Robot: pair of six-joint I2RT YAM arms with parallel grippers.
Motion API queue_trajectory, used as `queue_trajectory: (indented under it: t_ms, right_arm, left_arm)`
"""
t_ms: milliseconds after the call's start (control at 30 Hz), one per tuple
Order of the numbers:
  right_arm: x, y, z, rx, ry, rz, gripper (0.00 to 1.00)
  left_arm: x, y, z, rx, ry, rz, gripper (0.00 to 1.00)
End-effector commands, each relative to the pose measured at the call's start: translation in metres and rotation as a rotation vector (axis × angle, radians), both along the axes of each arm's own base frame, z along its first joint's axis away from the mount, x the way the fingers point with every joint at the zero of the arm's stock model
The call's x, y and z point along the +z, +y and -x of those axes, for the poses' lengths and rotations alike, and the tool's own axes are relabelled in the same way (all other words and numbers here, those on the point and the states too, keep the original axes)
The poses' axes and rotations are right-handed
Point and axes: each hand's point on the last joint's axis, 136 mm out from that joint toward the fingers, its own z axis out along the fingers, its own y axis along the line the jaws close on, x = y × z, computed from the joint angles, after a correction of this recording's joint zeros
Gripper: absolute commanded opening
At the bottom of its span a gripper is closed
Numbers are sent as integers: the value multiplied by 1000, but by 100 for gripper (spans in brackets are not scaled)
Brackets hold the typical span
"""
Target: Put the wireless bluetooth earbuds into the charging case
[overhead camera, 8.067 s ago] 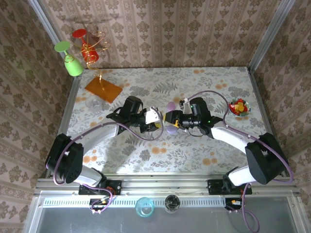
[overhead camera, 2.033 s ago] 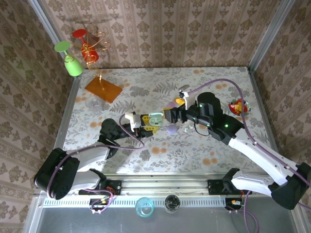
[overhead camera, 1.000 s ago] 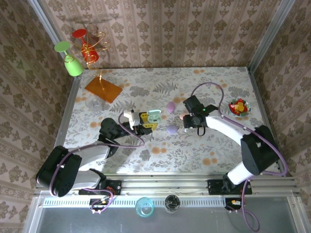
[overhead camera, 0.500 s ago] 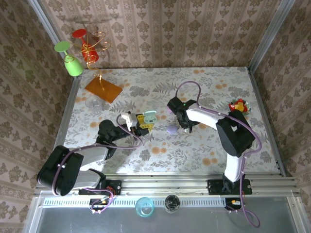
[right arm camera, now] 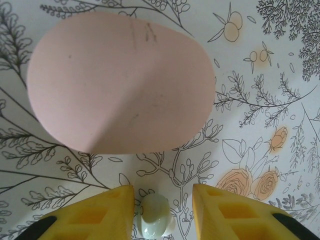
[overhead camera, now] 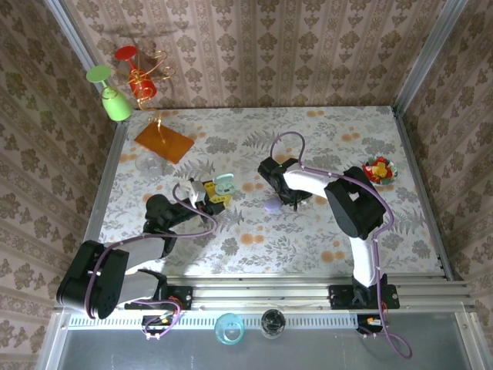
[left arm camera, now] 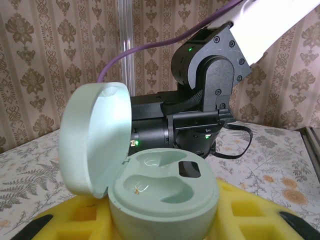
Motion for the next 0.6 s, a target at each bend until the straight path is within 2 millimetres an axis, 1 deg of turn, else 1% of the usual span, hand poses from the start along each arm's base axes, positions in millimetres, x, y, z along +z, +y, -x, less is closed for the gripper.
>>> queue_trajectory:
  t_ms: [0, 233, 500, 567]
  right_arm:
    - [2, -5, 5, -8, 13, 52, 36]
    - [-1, -11, 14, -30, 35, 75, 33]
    - [-7, -10, 14, -30, 43, 79, 26]
    - [-6, -10, 14, -28, 40, 77, 23]
  left_arm:
    - [8, 2, 6, -22, -30, 19, 26]
    - [8, 2, 6, -25, -28, 20, 27]
    - [9, 2, 8, -31, -27, 21, 27]
    - [9, 2, 8, -32, -25, 22, 27]
